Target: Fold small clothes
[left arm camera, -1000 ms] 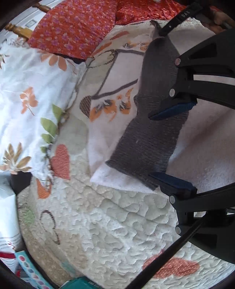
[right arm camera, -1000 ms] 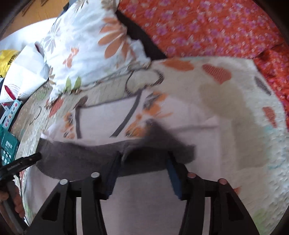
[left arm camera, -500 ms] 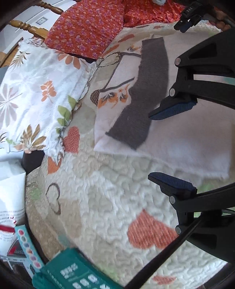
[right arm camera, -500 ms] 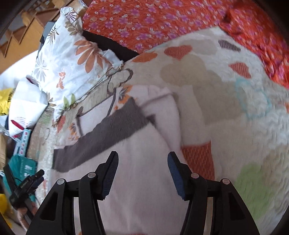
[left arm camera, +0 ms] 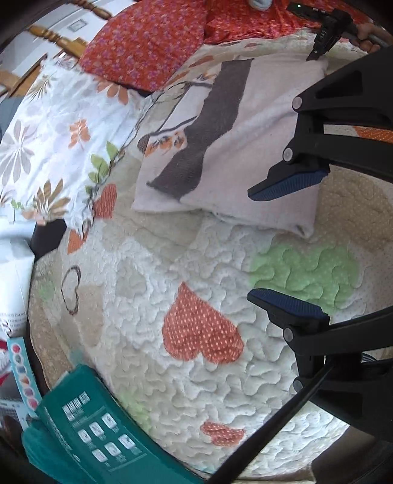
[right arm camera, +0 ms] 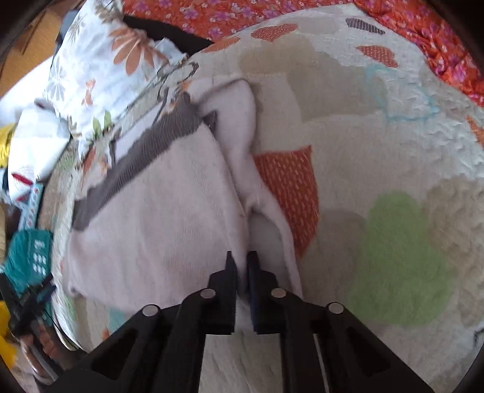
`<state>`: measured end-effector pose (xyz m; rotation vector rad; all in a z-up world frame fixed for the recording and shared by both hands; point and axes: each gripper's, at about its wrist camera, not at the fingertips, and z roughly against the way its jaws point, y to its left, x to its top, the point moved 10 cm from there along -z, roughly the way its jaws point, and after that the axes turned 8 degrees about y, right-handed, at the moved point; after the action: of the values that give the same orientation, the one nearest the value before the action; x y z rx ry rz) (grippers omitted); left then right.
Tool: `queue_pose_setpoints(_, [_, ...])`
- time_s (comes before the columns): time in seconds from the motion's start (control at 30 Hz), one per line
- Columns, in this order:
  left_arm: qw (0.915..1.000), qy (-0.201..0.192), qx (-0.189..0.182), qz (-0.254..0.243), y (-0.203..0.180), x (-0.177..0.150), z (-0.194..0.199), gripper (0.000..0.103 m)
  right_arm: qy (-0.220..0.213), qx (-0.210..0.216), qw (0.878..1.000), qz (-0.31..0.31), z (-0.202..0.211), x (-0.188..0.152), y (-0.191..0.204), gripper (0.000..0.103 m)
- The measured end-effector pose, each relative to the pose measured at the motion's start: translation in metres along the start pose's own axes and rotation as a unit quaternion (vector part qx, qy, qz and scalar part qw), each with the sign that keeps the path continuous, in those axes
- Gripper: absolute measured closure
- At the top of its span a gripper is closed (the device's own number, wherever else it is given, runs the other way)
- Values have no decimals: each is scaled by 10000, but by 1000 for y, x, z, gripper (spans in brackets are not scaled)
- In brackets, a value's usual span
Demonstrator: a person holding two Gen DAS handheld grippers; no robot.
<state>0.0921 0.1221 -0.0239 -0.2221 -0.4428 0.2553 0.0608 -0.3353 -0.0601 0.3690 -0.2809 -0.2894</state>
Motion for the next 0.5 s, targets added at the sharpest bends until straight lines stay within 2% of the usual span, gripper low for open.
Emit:
queue_pose_setpoints(0.13, [9993, -19, 253, -283, -4, 1, -5, 44, 144, -286, 9995, -30, 13, -30, -17, 98])
queue_pose_setpoints(0.23, [9978, 28, 451, -492, -6, 1, -15, 44, 14, -447, 9990, 74, 27, -42, -24, 97])
queue_pose_setpoints(0.3, [9965, 121, 541, -625, -9, 0, -23, 44, -145, -611, 9980, 93, 32, -41, -27, 92])
queue_pose_setpoints(0.37, [9953, 229, 579, -745, -13, -1, -31, 44, -236, -481, 9985, -55, 32, -38, -28, 91])
queue_pose_setpoints(0.5, [9919, 448, 615, -1021, -23, -3, -50, 43, -341, -533, 9976, -276, 29, -35, -33, 78])
